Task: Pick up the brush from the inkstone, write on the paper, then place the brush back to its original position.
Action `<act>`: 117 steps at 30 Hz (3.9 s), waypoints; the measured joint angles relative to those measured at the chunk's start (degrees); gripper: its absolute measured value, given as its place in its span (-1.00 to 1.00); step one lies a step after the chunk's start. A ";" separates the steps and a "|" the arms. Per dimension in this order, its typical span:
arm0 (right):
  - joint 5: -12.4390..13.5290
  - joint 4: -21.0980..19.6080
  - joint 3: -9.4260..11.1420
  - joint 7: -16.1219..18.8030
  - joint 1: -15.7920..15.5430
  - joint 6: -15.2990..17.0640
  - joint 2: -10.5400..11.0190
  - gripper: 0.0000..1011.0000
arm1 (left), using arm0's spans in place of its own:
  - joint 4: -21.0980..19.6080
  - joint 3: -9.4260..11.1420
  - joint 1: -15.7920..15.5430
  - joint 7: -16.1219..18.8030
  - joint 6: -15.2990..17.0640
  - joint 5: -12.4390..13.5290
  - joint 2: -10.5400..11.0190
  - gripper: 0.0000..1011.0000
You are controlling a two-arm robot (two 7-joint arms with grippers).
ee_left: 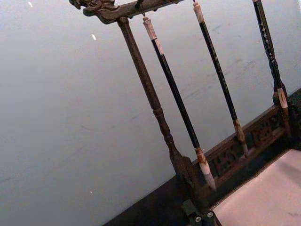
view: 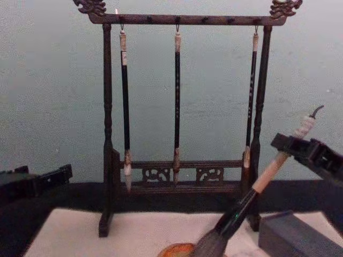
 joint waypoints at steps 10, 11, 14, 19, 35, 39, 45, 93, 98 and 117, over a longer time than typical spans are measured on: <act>0.74 2.29 0.03 -0.32 0.19 0.48 -0.41 -0.66 | 0.00 0.00 0.00 0.00 0.00 0.00 0.00 0.98; 0.85 2.60 0.08 -0.33 0.19 0.50 -0.41 -0.65 | 0.00 0.00 0.00 0.00 0.00 0.00 0.00 0.98; 1.07 3.21 0.18 -0.33 0.23 0.55 -0.44 -0.66 | 0.00 0.00 0.00 0.00 0.00 0.00 0.00 0.98; 1.37 4.14 0.30 -0.42 0.34 0.78 -0.50 -0.65 | 0.00 0.00 0.00 0.00 0.00 0.00 0.00 0.98; 1.92 4.84 0.77 -2.24 -0.04 1.90 -0.29 -0.65 | 0.00 0.00 0.00 0.00 0.00 0.00 0.00 0.98; 2.06 4.69 0.85 -2.90 -0.20 2.27 -0.19 -0.65 | 0.00 0.00 0.00 0.00 0.00 0.00 0.00 0.98; 2.65 4.74 1.06 -3.82 -0.46 2.99 -0.01 -0.65 | 0.00 0.00 0.00 0.00 0.00 0.00 0.00 0.98; 4.10 6.09 0.98 -5.22 -0.42 4.68 0.67 -0.24 | 0.00 0.00 0.00 0.00 0.00 0.00 0.00 0.98; 4.10 6.09 0.98 -5.19 -0.41 4.64 0.67 0.14 | 0.00 0.00 0.00 0.00 0.00 0.00 0.00 0.98; 3.86 4.74 1.00 -7.80 -0.88 5.03 1.22 0.98 | 0.00 0.00 0.00 0.00 0.00 0.00 0.00 0.98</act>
